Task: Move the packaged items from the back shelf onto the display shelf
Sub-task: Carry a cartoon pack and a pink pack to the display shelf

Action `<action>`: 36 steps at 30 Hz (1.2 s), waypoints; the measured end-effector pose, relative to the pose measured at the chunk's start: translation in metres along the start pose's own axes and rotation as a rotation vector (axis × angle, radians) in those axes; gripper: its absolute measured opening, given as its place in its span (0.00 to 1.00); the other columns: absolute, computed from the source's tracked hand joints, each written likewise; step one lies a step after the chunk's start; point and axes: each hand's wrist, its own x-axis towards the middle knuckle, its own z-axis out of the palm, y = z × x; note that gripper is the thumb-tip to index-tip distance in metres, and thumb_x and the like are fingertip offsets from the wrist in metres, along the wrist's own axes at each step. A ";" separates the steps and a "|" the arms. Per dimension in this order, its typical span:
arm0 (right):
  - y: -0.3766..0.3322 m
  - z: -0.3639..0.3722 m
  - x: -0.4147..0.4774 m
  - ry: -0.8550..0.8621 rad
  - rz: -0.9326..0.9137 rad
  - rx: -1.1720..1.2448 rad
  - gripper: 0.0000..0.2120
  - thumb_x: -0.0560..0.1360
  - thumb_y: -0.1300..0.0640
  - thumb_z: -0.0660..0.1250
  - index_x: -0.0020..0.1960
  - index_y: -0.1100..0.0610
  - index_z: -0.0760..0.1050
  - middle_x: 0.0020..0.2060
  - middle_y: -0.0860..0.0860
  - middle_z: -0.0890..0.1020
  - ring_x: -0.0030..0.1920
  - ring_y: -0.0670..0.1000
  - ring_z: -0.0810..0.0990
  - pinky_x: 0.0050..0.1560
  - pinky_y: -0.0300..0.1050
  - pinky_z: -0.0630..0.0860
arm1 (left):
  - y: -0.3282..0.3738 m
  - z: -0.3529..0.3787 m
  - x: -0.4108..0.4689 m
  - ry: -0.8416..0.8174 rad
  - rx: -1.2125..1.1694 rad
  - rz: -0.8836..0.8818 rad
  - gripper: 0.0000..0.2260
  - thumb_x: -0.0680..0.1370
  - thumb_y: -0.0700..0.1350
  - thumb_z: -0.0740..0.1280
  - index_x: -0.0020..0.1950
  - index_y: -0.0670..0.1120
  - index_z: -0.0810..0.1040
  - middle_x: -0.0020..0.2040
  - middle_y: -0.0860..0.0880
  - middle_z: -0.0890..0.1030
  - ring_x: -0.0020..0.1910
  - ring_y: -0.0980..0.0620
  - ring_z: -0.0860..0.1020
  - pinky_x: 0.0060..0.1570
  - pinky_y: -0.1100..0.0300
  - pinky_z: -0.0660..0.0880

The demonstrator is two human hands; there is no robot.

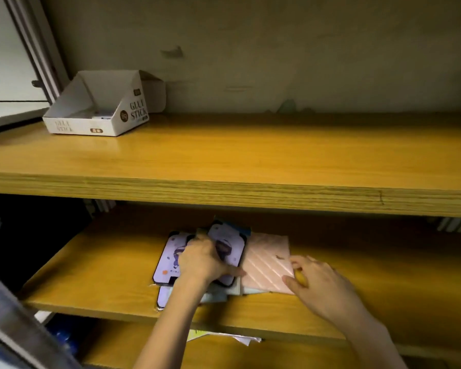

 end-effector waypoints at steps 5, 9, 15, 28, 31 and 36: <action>-0.010 0.023 0.020 0.033 0.282 0.074 0.33 0.73 0.35 0.58 0.66 0.58 0.67 0.61 0.54 0.75 0.60 0.54 0.75 0.55 0.44 0.72 | -0.032 -0.013 0.001 0.126 -0.595 0.126 0.21 0.69 0.47 0.73 0.53 0.38 0.70 0.47 0.40 0.80 0.52 0.38 0.77 0.46 0.49 0.74; -0.026 0.043 0.029 -0.015 0.372 -0.011 0.51 0.67 0.27 0.55 0.74 0.63 0.51 0.72 0.59 0.63 0.72 0.59 0.62 0.69 0.51 0.64 | -0.061 -0.009 0.006 0.159 -0.908 0.092 0.14 0.70 0.42 0.73 0.47 0.44 0.68 0.43 0.36 0.79 0.46 0.37 0.79 0.43 0.43 0.75; -0.039 0.062 0.046 0.025 0.417 0.107 0.54 0.63 0.31 0.67 0.75 0.61 0.49 0.73 0.58 0.61 0.73 0.60 0.58 0.71 0.53 0.59 | -0.078 -0.007 0.012 0.144 -1.012 0.130 0.18 0.69 0.42 0.73 0.52 0.43 0.69 0.39 0.37 0.78 0.38 0.42 0.74 0.38 0.46 0.72; -0.050 0.064 0.061 -0.015 0.559 0.387 0.44 0.62 0.42 0.75 0.70 0.59 0.62 0.69 0.58 0.64 0.69 0.59 0.63 0.69 0.52 0.64 | -0.085 0.002 0.008 0.061 -1.101 0.177 0.15 0.70 0.43 0.73 0.48 0.49 0.68 0.41 0.38 0.78 0.40 0.42 0.76 0.42 0.44 0.76; -0.061 0.070 0.050 0.020 0.557 0.169 0.49 0.64 0.30 0.64 0.73 0.60 0.56 0.69 0.60 0.60 0.69 0.60 0.59 0.70 0.51 0.61 | -0.090 0.006 0.007 0.038 -1.082 0.167 0.15 0.69 0.46 0.73 0.44 0.54 0.66 0.42 0.34 0.77 0.40 0.39 0.76 0.46 0.39 0.75; -0.068 0.075 0.054 0.050 0.591 0.227 0.48 0.62 0.31 0.68 0.69 0.62 0.62 0.68 0.61 0.65 0.68 0.61 0.62 0.69 0.53 0.62 | -0.096 0.009 0.008 -0.007 -1.096 0.173 0.14 0.70 0.44 0.72 0.50 0.47 0.69 0.36 0.45 0.77 0.35 0.47 0.75 0.36 0.52 0.74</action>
